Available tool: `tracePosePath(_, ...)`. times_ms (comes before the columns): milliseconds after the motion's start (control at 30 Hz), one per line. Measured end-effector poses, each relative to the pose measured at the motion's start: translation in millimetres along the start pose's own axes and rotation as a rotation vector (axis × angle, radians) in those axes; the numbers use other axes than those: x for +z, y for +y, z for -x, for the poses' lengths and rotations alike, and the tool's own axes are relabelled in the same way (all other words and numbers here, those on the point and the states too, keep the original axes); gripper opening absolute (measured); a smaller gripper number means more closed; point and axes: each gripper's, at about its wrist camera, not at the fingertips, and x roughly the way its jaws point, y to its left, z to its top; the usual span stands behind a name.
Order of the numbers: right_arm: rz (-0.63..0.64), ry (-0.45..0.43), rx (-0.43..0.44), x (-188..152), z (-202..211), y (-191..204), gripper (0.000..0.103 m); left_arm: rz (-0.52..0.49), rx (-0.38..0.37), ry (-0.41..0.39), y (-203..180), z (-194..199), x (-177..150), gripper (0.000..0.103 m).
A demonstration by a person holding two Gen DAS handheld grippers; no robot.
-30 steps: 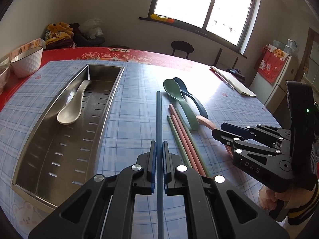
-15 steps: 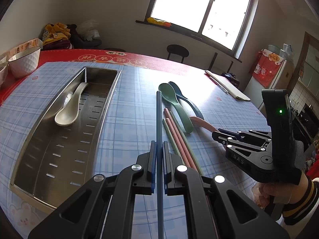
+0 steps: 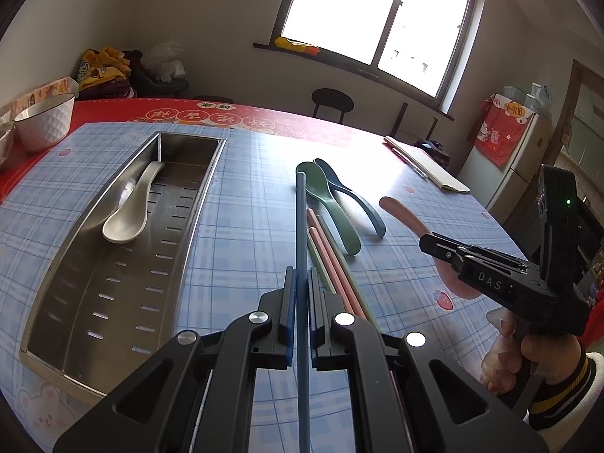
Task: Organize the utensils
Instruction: 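Lift the blue chopstick with the left gripper toward the steel tray while the right gripper lifts the pink spoon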
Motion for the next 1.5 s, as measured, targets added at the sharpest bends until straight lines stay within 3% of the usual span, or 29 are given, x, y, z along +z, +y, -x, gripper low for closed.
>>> tracePosePath(167,-0.105,-0.016,0.044,1.6,1.4,-19.5,0.008,0.013,-0.014,0.004,2.0,-0.3,0.6,0.006)
tracePosePath(333,-0.092,-0.006,0.044,2.5,-1.4,-16.5,0.008,0.006,-0.048,0.038,0.6,-2.4,2.7,0.006)
tracePosePath(500,-0.124,-0.018,0.062,1.4,0.6,-23.7,0.008,0.103,-0.137,0.087,14.9,8.0,14.9,0.006)
tracePosePath(667,-0.133,-0.025,0.076,0.3,2.6,-26.4,0.008,0.156,-0.163,0.043,39.1,39.7,45.5,0.006)
tracePosePath(767,-0.143,-0.029,0.087,0.5,3.3,-28.2,0.008,0.151,-0.135,0.023,54.5,54.1,64.6,0.006)
tracePosePath(900,-0.149,-0.028,0.094,-0.1,3.6,-30.7,0.008,0.138,-0.043,0.034,74.1,50.5,86.9,0.006)
tracePosePath(1133,-0.16,-0.036,0.099,-0.5,5.2,-32.6,0.008,0.171,0.059,0.165,98.8,-7.0,98.0,0.006)
tracePosePath(1300,-0.151,-0.029,0.1,-0.1,4.4,-31.0,0.008,0.216,0.074,0.259,110.2,-42.3,91.7,0.006)
tracePosePath(1500,-0.155,-0.02,0.104,0.1,2.1,-31.5,0.008,0.206,0.073,0.317,109.7,-56.7,85.5,0.006)
